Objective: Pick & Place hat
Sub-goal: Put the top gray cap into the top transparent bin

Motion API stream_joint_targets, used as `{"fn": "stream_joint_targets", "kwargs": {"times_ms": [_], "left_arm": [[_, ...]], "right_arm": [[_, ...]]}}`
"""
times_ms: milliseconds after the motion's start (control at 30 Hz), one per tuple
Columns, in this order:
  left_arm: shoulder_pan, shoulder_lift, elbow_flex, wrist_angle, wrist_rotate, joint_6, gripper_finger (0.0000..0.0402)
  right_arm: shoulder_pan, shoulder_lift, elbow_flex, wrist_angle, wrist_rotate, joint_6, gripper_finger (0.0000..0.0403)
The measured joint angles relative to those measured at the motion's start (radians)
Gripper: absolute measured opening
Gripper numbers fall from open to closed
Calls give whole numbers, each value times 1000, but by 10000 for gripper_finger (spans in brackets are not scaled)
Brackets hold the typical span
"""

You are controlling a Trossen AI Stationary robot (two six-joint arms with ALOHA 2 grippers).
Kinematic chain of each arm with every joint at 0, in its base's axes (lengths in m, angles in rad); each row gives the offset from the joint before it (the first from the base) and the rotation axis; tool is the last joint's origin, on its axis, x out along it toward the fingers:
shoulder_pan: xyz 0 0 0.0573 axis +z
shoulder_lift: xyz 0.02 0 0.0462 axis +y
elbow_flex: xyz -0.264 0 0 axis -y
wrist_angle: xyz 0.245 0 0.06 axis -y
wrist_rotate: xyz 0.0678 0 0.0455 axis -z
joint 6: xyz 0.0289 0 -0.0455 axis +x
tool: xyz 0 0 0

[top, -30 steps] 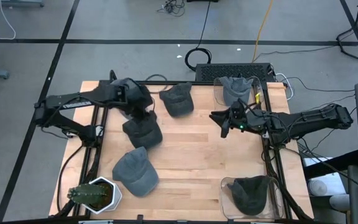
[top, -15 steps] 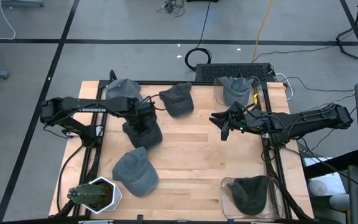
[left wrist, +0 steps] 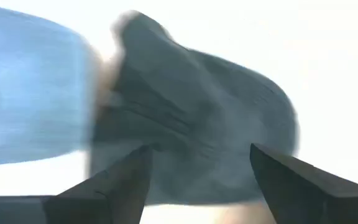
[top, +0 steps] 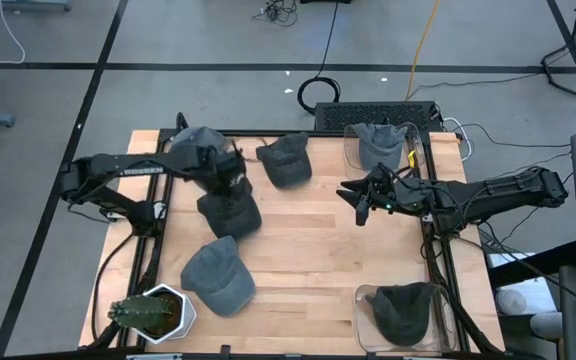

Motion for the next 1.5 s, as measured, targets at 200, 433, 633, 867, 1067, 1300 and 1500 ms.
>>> {"fn": "stream_joint_targets", "kwargs": {"times_ms": [200, 433, 633, 867, 1067, 1300, 1500], "left_arm": [[216, 12, 102, -42, -67, 73, 219], [412, 116, 101, -155, -108, 288, 181], [451, 172, 101, -85, -116, 388, 202], [464, 259, 101, -31, -103, 393, 263], [484, 330, 100, -34, -136, 384, 290], [482, 333, 101, -42, -152, 431, 254], [505, 333, 76, -31, -62, 435, 204]], "right_arm": [[0, 0, 0, 3, 0, 0, 149], [0, 0, 0, 1, -14, 19, 149], [0, 0, 0, 4, -33, 38, 147], [0, 0, 0, 3, -32, 42, 150], [0, 0, 0, 3, -46, 45, 145], [0, 0, 0, 3, -52, 64, 144], [0, 0, 0, 3, -52, 62, 144]]}}
